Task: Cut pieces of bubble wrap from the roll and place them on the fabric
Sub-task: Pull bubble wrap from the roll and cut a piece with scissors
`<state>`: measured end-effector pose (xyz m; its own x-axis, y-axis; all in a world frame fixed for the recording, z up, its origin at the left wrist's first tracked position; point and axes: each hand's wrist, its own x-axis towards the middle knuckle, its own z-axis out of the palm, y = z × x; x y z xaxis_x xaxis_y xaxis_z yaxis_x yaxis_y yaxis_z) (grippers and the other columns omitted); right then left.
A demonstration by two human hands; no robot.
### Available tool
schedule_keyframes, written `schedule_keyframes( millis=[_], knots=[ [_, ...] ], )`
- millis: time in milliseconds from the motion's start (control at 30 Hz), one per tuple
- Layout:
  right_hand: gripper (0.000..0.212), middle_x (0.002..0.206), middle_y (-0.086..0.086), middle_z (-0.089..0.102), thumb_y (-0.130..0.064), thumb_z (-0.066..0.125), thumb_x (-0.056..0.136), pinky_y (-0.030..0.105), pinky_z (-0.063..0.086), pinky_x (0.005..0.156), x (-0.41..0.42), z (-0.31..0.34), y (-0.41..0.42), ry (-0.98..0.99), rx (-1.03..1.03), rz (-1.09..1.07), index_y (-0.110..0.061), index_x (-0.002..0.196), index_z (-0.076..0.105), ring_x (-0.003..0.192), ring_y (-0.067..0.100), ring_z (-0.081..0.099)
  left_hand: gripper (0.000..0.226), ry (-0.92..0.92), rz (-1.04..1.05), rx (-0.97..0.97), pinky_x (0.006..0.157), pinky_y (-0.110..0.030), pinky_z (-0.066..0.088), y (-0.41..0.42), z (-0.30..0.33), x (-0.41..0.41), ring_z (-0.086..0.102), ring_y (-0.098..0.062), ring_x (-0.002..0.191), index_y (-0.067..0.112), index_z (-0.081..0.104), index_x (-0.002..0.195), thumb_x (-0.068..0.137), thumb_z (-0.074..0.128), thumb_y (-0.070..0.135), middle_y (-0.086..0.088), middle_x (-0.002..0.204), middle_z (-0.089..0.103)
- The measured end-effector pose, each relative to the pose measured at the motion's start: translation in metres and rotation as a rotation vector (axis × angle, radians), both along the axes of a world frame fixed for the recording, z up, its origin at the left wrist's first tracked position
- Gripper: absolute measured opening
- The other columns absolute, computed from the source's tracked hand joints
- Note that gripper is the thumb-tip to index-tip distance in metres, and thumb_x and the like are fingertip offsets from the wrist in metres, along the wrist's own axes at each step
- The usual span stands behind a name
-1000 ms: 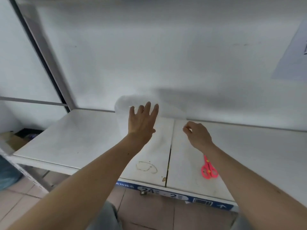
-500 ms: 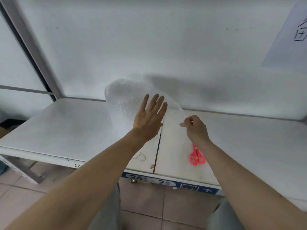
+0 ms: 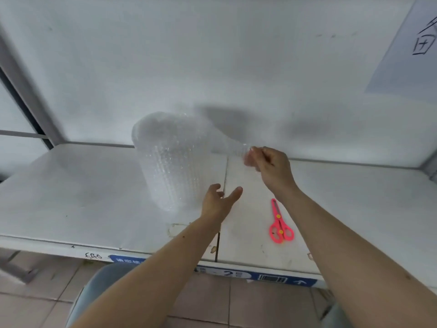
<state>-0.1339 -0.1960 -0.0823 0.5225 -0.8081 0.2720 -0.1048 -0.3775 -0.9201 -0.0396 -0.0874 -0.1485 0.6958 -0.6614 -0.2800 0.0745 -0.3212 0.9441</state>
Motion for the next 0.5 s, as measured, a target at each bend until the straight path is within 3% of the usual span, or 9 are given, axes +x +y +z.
schedule_keyframes(
  millis=[67,133,200,267,333,400,500],
  knots=[
    [0.032,0.082,0.007,0.075,-0.030,0.055,0.100,0.031,0.055,0.073,0.006,0.002,-0.003,-0.059,0.112,0.016,-0.009,0.079,0.066,0.081,0.021,0.076,0.087,0.177,0.049,-0.038,0.101,-0.044,0.050,-0.007,-0.002,0.003,0.059,-0.025,0.109,0.010,0.034,0.146,0.079,0.075,0.049,-0.009,0.124,0.056],
    [0.034,0.078,0.010,0.068,-0.032,0.055,0.099,0.044,0.060,0.075,0.011,0.003,-0.009,-0.087,0.181,-0.005,-0.011,0.074,0.064,0.081,0.032,0.075,0.088,0.319,0.055,-0.054,0.095,-0.041,0.054,-0.013,-0.002,0.005,0.061,-0.024,0.104,0.006,0.033,0.145,0.081,0.073,0.050,-0.006,0.110,0.055],
    [0.037,0.081,0.013,0.071,-0.037,0.054,0.099,0.054,0.058,0.078,0.014,0.005,-0.015,-0.062,0.215,-0.038,-0.012,0.074,0.065,0.079,0.038,0.072,0.088,0.446,0.039,-0.081,0.087,-0.037,0.057,-0.021,-0.001,0.005,0.064,-0.022,0.101,0.004,0.035,0.144,0.081,0.070,0.054,-0.006,0.113,0.054],
    [0.037,0.087,0.024,0.074,-0.034,0.051,0.101,0.049,0.061,0.073,0.015,0.010,-0.019,-0.086,0.298,-0.024,-0.004,0.083,0.064,0.074,0.038,0.074,0.087,0.551,0.035,-0.129,0.082,-0.036,0.058,-0.026,0.000,0.002,0.066,-0.021,0.102,0.003,0.036,0.143,0.081,0.068,0.056,-0.008,0.123,0.054],
    [0.037,0.085,0.028,0.072,-0.029,0.048,0.103,0.035,0.061,0.058,0.013,0.018,-0.021,-0.108,0.355,-0.018,0.005,0.092,0.060,0.065,0.033,0.074,0.082,0.615,0.041,-0.162,0.078,-0.035,0.057,-0.030,-0.001,-0.001,0.068,-0.018,0.100,0.003,0.045,0.135,0.079,0.068,0.058,-0.008,0.122,0.060],
    [0.038,0.080,0.023,0.073,-0.028,0.048,0.103,0.028,0.058,0.052,0.012,0.020,-0.026,-0.100,0.369,-0.043,0.007,0.095,0.060,0.060,0.030,0.073,0.067,0.668,0.062,-0.192,0.076,-0.032,0.055,-0.030,-0.003,-0.002,0.068,-0.013,0.092,0.003,0.058,0.122,0.079,0.072,0.053,-0.002,0.110,0.069],
    [0.036,0.074,0.014,0.076,-0.032,0.049,0.102,0.028,0.055,0.054,0.012,0.017,-0.037,-0.060,0.381,-0.115,0.001,0.093,0.062,0.058,0.027,0.074,0.029,0.779,0.091,-0.282,0.064,-0.026,0.049,-0.030,-0.009,-0.003,0.060,-0.009,0.070,0.011,0.068,0.104,0.083,0.077,0.029,0.004,0.086,0.072]
  ],
)
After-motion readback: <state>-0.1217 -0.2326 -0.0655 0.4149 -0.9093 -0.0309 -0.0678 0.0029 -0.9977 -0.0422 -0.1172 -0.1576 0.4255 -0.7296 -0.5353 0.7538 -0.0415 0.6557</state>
